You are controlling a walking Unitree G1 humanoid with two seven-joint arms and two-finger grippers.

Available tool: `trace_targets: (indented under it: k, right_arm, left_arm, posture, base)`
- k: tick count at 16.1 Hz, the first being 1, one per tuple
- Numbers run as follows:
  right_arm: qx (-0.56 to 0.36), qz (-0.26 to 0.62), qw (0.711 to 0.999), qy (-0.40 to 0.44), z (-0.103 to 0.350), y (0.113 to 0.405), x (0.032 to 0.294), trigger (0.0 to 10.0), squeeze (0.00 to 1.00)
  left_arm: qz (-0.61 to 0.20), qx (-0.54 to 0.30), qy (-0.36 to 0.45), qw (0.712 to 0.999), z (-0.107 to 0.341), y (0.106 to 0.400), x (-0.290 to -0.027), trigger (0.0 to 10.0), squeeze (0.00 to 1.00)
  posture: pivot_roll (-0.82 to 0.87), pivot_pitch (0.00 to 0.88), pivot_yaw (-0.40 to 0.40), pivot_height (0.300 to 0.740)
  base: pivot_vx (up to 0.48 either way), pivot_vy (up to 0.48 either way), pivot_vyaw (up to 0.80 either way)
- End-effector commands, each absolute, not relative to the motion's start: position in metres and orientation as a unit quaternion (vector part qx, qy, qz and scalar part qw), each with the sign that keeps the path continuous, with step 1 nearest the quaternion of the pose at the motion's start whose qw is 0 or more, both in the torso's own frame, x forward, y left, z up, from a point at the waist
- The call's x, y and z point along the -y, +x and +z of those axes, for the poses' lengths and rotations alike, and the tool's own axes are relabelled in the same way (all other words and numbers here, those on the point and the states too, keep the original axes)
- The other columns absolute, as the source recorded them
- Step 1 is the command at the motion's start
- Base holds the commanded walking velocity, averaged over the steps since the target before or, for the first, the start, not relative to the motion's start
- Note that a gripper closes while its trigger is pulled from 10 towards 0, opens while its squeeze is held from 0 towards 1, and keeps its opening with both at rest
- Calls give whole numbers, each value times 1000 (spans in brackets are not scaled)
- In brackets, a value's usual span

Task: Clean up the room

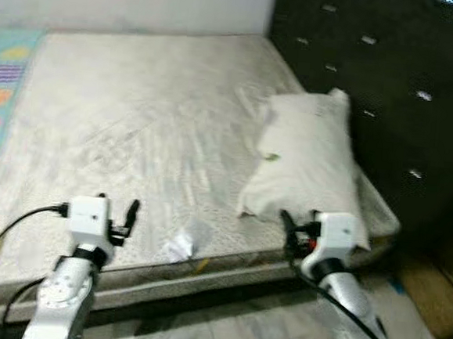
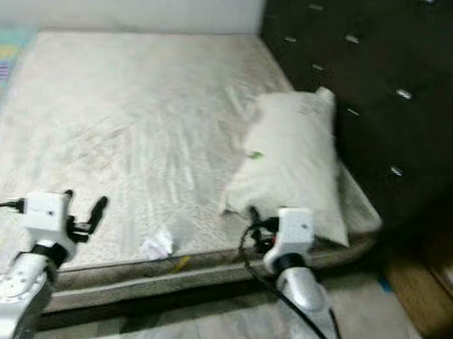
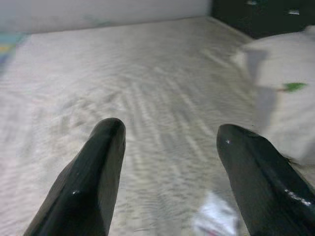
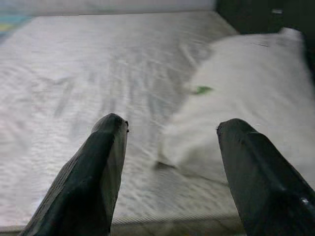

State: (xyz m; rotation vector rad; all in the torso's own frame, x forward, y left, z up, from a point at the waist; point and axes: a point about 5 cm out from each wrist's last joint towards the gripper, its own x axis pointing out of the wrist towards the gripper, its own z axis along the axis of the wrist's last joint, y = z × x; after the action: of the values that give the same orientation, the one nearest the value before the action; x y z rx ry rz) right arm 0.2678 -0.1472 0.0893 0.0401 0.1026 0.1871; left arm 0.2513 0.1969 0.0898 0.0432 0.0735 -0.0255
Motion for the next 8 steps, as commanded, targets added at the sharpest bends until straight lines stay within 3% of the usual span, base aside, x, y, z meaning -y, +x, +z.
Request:
trace_targets:
  k: [1, 6, 8]
  right_arm:
    - [-56, 83, 995, 16, 88, 266, 156, 10000, 0]
    - [-55, 82, 995, 16, 89, 267, 156, 10000, 0]
    - [-53, 81, 995, 17, 89, 267, 156, 10000, 0]
  left_arm:
    - [-24, -39, 17, 999, 89, 251, -192, 10000, 0]
    - [-23, -39, 18, 999, 89, 252, -192, 10000, 0]
    - [-22, -39, 18, 999, 89, 252, -192, 10000, 0]
  posture:
    - [-77, 115, -69, 740]
    - [-79, 120, -69, 740]
    - [-79, 120, -69, 740]
  base:
    - [0, 0, 800]
    - [0, 0, 795]
    - [0, 0, 0]
